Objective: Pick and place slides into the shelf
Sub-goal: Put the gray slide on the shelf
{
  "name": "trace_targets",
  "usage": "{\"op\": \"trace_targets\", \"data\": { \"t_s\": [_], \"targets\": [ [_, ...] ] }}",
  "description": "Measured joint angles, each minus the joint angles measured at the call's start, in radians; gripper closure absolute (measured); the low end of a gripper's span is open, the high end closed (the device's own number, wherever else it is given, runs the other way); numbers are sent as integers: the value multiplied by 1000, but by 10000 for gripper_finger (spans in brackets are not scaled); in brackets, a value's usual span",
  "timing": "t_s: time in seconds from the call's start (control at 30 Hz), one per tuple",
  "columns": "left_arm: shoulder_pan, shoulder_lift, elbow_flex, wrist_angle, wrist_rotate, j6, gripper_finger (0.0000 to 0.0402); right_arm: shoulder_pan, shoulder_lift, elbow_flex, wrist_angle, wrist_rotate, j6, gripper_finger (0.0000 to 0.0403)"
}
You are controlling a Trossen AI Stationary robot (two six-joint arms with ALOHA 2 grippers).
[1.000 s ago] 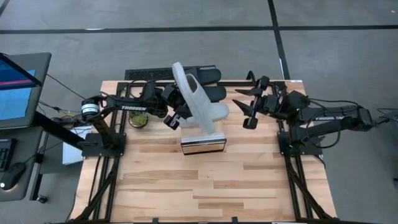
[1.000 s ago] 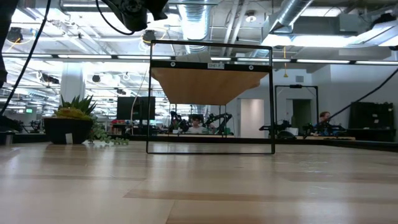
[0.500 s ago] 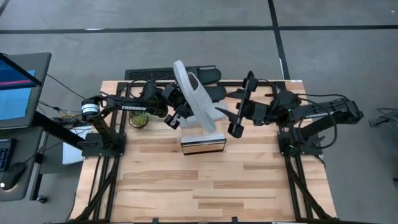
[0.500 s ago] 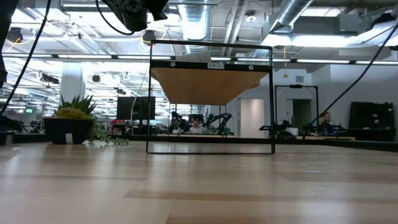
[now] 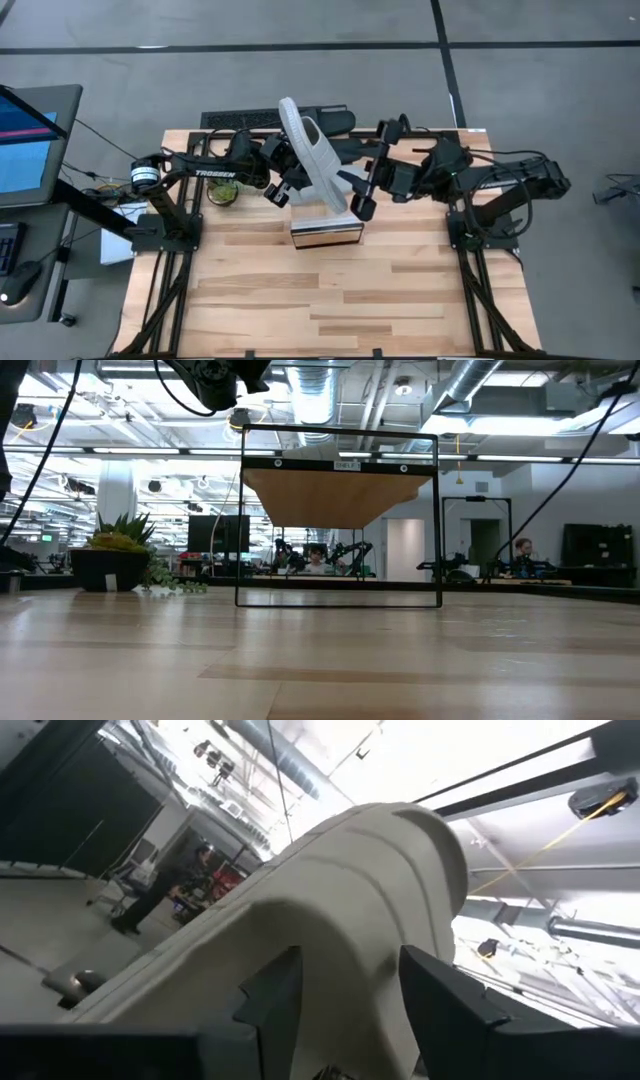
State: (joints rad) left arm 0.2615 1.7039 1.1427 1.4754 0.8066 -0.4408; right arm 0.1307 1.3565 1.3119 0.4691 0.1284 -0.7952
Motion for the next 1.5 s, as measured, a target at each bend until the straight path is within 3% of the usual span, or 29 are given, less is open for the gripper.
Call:
{"op": "trace_targets", "data": {
  "t_s": [0.2, 0.37, 0.67, 0.97, 1.3, 1.5],
  "targets": [
    [0, -1, 0, 3, 9, 0, 376, 0, 58, 66, 3, -8, -43, 276],
    [-1, -3, 0, 5, 10, -1, 376, 0, 88, 119, -32, -6, -59, 387],
    [-5, -2, -1, -5, -12, -34, 339, -3, 79, 171, -157, 21, -27, 399],
    [-11, 1, 2, -7, -19, -222, 317, -1, 54, 172, -238, 64, -26, 401],
    [-35, 1, 17, -101, -75, -260, 230, 1, 53, 172, -258, 56, -24, 402],
    [-7, 0, 18, -97, -11, -280, 190, 0, 32, 171, -315, 58, -40, 402]
  ]
}}
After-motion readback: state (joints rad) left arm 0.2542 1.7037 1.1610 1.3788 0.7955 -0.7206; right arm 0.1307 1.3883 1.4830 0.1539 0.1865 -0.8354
